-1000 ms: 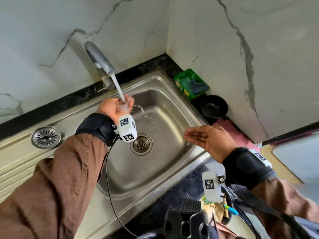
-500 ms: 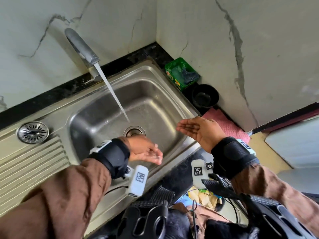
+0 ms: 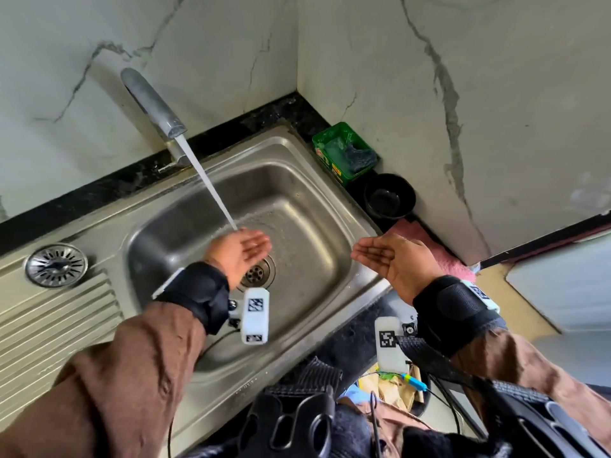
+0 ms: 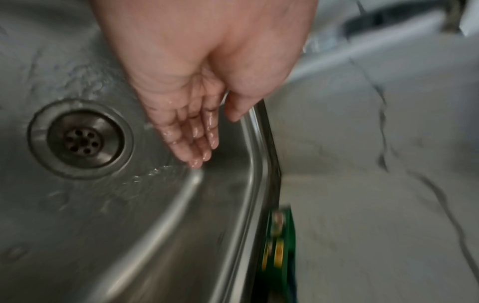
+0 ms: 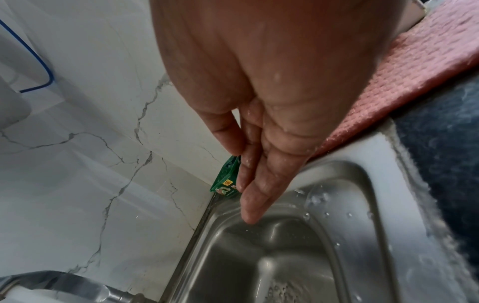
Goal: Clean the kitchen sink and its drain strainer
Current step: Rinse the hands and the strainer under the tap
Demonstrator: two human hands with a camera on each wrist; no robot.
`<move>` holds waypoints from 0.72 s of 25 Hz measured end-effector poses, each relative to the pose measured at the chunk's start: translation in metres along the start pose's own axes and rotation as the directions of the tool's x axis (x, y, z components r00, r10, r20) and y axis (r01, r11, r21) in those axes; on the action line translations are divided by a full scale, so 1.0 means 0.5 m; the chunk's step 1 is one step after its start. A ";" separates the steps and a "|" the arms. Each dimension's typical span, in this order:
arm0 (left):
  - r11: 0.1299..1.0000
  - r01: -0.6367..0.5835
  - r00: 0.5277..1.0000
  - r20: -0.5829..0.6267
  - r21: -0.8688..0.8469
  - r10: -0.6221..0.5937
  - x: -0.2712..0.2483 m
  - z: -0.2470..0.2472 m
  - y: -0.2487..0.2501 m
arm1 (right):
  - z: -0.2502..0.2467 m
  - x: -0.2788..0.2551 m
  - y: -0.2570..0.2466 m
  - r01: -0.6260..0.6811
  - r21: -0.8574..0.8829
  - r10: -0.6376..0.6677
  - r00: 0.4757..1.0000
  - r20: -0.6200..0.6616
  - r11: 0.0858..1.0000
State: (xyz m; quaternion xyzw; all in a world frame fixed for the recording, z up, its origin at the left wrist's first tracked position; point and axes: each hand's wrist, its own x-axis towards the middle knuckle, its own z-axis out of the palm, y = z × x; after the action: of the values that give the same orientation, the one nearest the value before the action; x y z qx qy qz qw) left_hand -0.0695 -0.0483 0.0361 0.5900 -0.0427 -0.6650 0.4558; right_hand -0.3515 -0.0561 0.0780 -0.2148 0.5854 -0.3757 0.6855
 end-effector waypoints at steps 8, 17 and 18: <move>0.913 -0.101 0.992 -0.106 -0.394 0.063 0.029 -0.056 0.178 | 0.037 0.015 0.016 -0.018 -0.007 0.018 0.999 0.031 1.000; 0.998 -0.058 0.997 -0.059 -0.035 0.055 0.025 0.060 0.154 | 0.004 0.025 0.002 0.021 0.065 -0.020 0.999 -0.025 0.998; 0.999 -0.005 1.000 0.000 0.040 0.005 0.026 0.086 0.135 | -0.004 0.026 -0.001 0.029 0.076 -0.026 0.999 -0.035 0.997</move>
State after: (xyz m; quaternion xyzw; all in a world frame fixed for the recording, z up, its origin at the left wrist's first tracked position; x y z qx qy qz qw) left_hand -0.0661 -0.1167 0.0793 0.5989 -0.0572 -0.6629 0.4457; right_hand -0.3531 -0.0661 0.0697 -0.1901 0.5792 -0.4109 0.6779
